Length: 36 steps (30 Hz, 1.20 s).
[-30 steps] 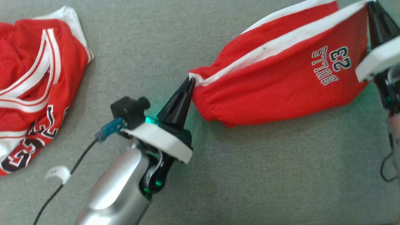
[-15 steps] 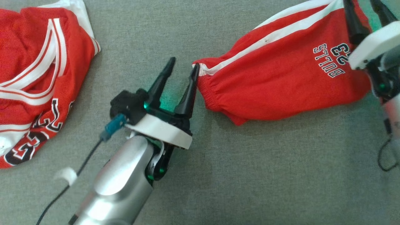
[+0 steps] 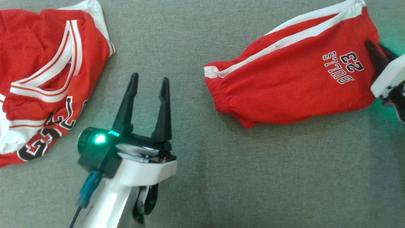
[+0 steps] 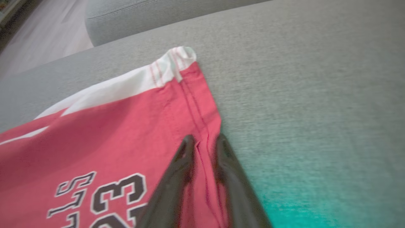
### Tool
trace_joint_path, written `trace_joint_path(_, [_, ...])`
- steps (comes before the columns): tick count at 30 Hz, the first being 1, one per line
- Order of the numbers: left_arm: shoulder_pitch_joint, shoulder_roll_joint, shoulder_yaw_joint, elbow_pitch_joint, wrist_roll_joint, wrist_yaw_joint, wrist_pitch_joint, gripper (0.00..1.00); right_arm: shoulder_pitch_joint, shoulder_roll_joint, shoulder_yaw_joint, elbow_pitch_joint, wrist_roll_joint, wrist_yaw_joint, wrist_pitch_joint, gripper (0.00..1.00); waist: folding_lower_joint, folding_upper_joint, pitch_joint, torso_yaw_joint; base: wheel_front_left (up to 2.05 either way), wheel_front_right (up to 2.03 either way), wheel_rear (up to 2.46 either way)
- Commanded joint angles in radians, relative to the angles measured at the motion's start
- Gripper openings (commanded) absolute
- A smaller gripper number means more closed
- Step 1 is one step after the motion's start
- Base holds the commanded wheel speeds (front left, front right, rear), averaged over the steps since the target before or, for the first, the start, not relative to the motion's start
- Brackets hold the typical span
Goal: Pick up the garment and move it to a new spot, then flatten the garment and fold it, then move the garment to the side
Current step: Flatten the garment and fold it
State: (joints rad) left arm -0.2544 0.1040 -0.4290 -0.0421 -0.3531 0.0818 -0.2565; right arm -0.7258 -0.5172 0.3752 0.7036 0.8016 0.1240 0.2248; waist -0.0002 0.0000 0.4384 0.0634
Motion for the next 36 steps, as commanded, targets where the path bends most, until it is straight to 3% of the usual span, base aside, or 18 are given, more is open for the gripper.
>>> trace_joint_path(1, [0.008, -0.002, 0.045, -0.045, 0.012, -0.006, -0.005, 1.0, 0.037, -0.013, 0.022, -0.018, 0.013, 0.007, 0.0, 0.0, 0.0002, 0.0, -0.004, -0.002, 0.0, 0.0, 0.0])
trace_joint_path(8, [0.072, -0.029, 0.12, -0.09, 0.068, -0.053, -0.005, 1.0, -0.005, -0.038, 0.011, 0.042, 0.026, 0.007, -0.103, 0.0, 0.0002, 0.0, -0.03, -0.05, 0.0, 0.0, 0.0])
trace_joint_path(18, [0.092, -0.045, 0.166, -0.079, 0.102, -0.107, -0.005, 1.0, -0.01, -0.145, -0.047, 0.11, 0.016, 0.007, -0.169, 0.0, 0.0002, 0.0, -0.039, -0.124, 0.0, 0.0, 0.0])
trace_joint_path(28, [0.107, -0.052, 0.183, -0.061, 0.109, -0.124, -0.005, 1.0, 0.009, -0.142, -0.059, -0.103, 0.042, 0.007, -0.162, 0.0, 0.0002, 0.0, -0.07, -0.148, 0.0, 0.0, 0.0])
trace_joint_path(36, [0.121, -0.053, 0.191, -0.061, 0.098, -0.123, -0.005, 1.0, 0.078, -0.069, -0.073, -0.345, 0.033, 0.007, -0.118, 0.0, 0.0002, 0.0, -0.102, -0.143, 0.0, 0.0, 0.0])
